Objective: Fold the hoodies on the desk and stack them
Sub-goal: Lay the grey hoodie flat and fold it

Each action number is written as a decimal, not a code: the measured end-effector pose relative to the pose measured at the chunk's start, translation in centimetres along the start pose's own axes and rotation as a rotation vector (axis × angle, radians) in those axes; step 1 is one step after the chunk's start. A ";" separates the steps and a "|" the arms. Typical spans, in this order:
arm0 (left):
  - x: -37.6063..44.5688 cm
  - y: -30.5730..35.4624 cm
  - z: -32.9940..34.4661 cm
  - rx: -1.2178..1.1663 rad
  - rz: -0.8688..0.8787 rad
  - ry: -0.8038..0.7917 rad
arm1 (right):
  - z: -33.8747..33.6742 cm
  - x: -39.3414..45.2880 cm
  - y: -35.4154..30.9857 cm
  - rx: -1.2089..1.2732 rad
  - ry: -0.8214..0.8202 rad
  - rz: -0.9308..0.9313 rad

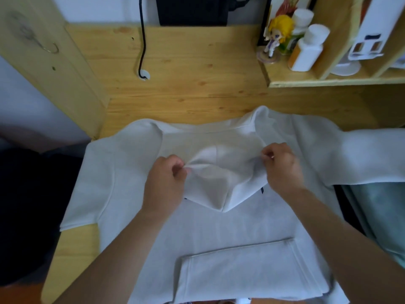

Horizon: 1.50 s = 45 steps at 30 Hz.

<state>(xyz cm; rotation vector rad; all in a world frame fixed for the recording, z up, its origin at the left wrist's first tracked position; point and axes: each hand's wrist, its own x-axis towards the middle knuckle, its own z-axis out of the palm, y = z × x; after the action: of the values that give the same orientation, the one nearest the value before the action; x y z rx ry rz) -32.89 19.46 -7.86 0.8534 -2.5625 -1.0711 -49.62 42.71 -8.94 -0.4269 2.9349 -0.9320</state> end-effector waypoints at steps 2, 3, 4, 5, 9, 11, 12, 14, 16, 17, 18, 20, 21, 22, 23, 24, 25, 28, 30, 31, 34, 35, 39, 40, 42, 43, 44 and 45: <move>-2.1 0.4 -1.8 -0.129 0.040 0.028 | -1.2 -1.8 -0.2 0.032 0.094 0.014; -2.9 0.1 -2.0 -0.157 0.040 0.018 | -1.3 -2.9 -0.6 0.068 0.083 -0.041; -3.5 -0.3 -1.9 -0.154 0.023 -0.001 | -1.1 -3.9 -1.2 0.095 0.020 -0.163; -3.9 -0.8 -1.5 -0.129 0.005 -0.015 | -0.5 -4.7 -1.6 0.084 -0.094 -0.320; -4.9 -1.5 0.4 -0.007 0.084 -0.048 | 1.5 -5.3 -1.5 -0.220 -0.582 -0.537; -5.2 -1.2 1.0 0.099 0.274 -0.127 | 1.3 -5.1 -0.4 -0.287 -0.680 -0.489; -5.1 -1.3 1.2 0.169 0.371 -0.182 | 1.2 -5.1 0.2 -0.282 -0.657 -0.500; -4.5 -1.9 1.8 0.240 0.392 -0.316 | 1.2 -5.2 1.1 -0.221 -0.518 -0.542; -3.7 -2.2 2.1 0.243 0.272 -0.423 | 1.3 -5.2 1.3 -0.136 -0.362 -0.565; -3.3 -2.1 2.1 0.249 0.230 -0.450 | 1.2 -5.1 1.0 -0.092 -0.316 -0.571; -2.9 -2.0 2.2 0.253 0.204 -0.463 | 1.0 -5.0 0.5 -0.054 -0.279 -0.575; -2.2 -1.8 2.5 0.252 0.165 -0.476 | 0.5 -4.6 -0.5 0.049 -0.190 -0.591; -1.9 -1.7 2.7 0.246 0.141 -0.478 | 0.3 -4.5 -1.2 0.142 -0.152 -0.577; -1.8 -1.7 2.8 0.225 0.116 -0.477 | -0.1 -4.6 -2.1 0.254 -0.132 -0.525; -1.7 -1.7 2.9 0.192 0.098 -0.472 | -0.5 -4.8 -2.9 0.366 -0.128 -0.444; -1.6 -1.8 2.9 0.160 0.096 -0.456 | -0.8 -4.7 -3.5 0.451 -0.120 -0.364; -1.6 -2.0 2.9 0.127 0.102 -0.424 | -1.2 -4.5 -4.0 0.494 -0.103 -0.305; -1.8 -2.3 2.4 0.009 0.118 -0.275 | -2.2 -3.2 -4.0 0.363 -0.132 -0.278; -2.1 -2.0 2.0 0.001 0.198 -0.185 | -2.6 -2.7 -3.0 0.229 -0.406 -0.381; -2.4 -1.9 1.8 0.020 0.264 -0.148 | -2.4 -2.9 -2.3 0.116 -0.589 -0.433; -3.9 -1.6 1.3 0.095 0.488 -0.072 | -0.8 -4.6 -0.2 -0.293 -0.837 -0.463; -4.3 -1.7 1.4 0.108 0.554 -0.077 | -0.2 -5.0 0.4 -0.346 -0.775 -0.500; -5.0 -2.7 1.9 0.106 0.553 -0.282 | 0.6 -5.4 1.3 -0.107 -0.344 -0.770; -5.0 -3.1 2.1 0.120 0.532 -0.323 | 0.3 -5.5 0.8 -0.025 -0.295 -0.805; -5.0 -3.6 2.6 0.133 0.485 -0.357 | -0.5 -6.1 -0.4 0.113 -0.259 -0.808; -5.0 -3.7 2.9 0.134 0.475 -0.347 | -0.7 -6.5 -0.8 0.167 -0.254 -0.804; -4.9 -3.7 3.2 0.135 0.480 -0.324 | -0.9 -6.8 -1.0 0.208 -0.260 -0.800; -4.8 -3.7 3.5 0.143 0.498 -0.297 | -1.0 -7.1 -0.9 0.233 -0.275 -0.790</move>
<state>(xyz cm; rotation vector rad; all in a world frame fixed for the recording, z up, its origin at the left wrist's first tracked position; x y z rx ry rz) -28.97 22.21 -12.94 0.0568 -2.8912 -0.9177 -42.70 44.46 -7.99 -1.6045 2.3504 -1.1216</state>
